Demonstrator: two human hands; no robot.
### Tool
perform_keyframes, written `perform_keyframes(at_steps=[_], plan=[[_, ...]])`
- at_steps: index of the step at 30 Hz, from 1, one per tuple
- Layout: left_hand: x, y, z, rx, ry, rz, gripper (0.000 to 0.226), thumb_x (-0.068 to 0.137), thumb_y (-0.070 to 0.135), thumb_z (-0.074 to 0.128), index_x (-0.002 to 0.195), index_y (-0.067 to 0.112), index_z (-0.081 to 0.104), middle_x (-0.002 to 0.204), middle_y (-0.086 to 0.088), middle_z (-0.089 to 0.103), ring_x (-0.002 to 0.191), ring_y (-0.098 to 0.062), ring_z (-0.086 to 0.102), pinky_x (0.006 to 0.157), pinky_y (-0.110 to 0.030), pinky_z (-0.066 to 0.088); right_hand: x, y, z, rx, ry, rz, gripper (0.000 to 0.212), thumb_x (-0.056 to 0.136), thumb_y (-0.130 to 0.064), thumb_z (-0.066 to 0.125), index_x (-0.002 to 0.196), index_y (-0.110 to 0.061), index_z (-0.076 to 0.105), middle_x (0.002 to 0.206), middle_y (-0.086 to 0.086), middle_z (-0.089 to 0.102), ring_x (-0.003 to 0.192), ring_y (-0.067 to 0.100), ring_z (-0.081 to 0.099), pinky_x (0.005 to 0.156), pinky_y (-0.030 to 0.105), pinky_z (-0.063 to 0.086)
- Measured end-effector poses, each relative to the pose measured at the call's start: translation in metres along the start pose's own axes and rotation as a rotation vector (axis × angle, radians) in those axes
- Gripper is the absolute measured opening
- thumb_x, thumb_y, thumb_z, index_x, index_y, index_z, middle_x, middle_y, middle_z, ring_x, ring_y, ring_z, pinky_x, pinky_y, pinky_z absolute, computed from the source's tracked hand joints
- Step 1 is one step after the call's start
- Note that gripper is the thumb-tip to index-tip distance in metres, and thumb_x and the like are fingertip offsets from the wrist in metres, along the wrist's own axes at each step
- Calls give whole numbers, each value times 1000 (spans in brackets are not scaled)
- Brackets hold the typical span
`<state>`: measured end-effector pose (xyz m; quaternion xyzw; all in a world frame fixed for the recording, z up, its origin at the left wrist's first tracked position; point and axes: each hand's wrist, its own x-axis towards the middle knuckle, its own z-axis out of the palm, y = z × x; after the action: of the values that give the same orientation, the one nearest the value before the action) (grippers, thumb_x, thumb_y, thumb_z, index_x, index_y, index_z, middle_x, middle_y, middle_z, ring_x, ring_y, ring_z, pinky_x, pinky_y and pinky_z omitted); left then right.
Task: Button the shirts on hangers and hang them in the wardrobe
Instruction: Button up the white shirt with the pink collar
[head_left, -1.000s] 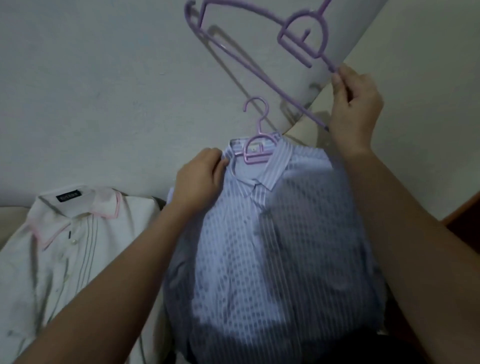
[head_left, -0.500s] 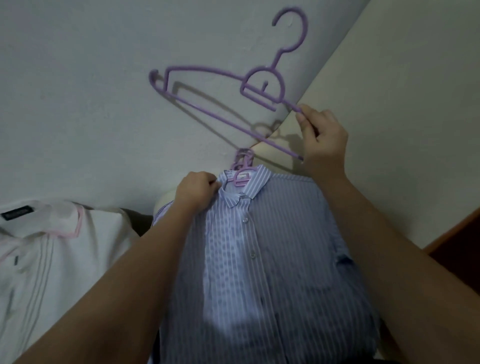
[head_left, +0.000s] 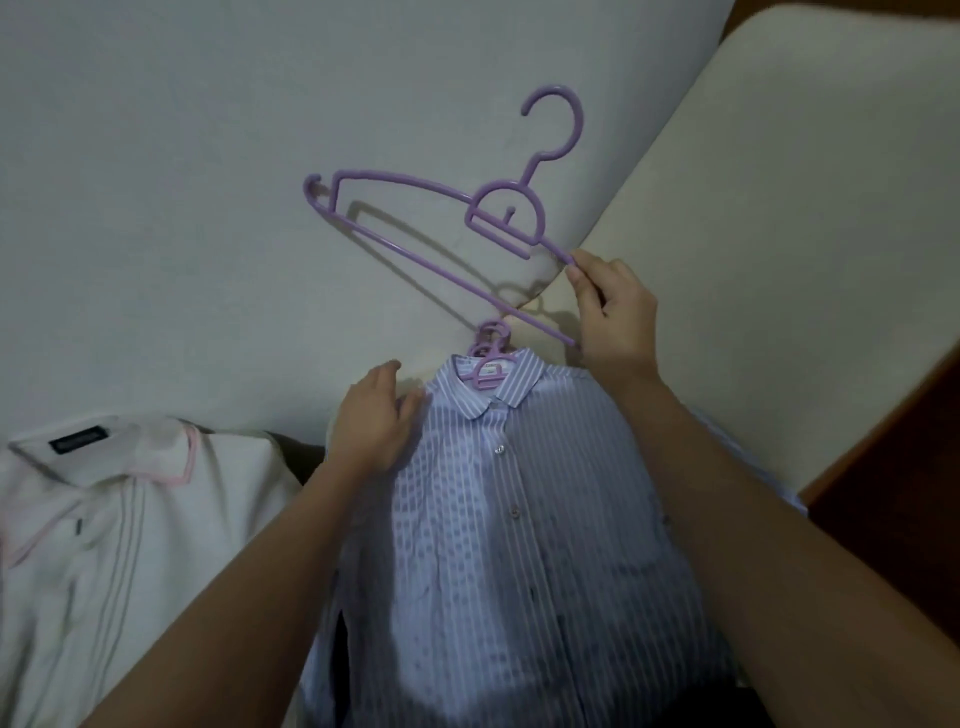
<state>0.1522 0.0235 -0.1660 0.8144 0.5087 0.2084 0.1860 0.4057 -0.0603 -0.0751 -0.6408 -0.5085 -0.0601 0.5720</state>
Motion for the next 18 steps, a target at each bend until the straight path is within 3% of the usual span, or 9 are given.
perform_keyframes(at_steps=[6,12,16,18], plan=[[-34,4,-72,-105,135,-29,64,105,41,47,154,5,30,156,-16,39,141,-32,41,113,-42,34,1,-67,-33,9,23,-59,27,100,-22,54,118,-11,72,82,-3,56,75,3,52,71,9,38],[-74,8,-144,-29,284,46,56,104,42,48,148,8,40,144,-15,50,132,-32,49,107,-47,41,-9,-142,-56,107,36,-84,25,100,-24,55,115,-14,72,93,7,68,83,14,62,79,26,48],[-112,-6,-171,96,298,98,50,103,40,51,142,9,48,133,-13,58,122,-32,53,100,-48,43,-24,-181,-46,143,-10,-92,20,99,-26,57,91,-11,68,76,6,62,70,19,54,68,38,46],[-132,-22,-177,144,304,91,44,102,37,54,137,10,53,126,-11,62,117,-33,54,96,-47,44,-35,-200,-30,166,-41,-101,23,98,-27,59,83,-10,64,72,5,59,66,18,50,64,36,43]])
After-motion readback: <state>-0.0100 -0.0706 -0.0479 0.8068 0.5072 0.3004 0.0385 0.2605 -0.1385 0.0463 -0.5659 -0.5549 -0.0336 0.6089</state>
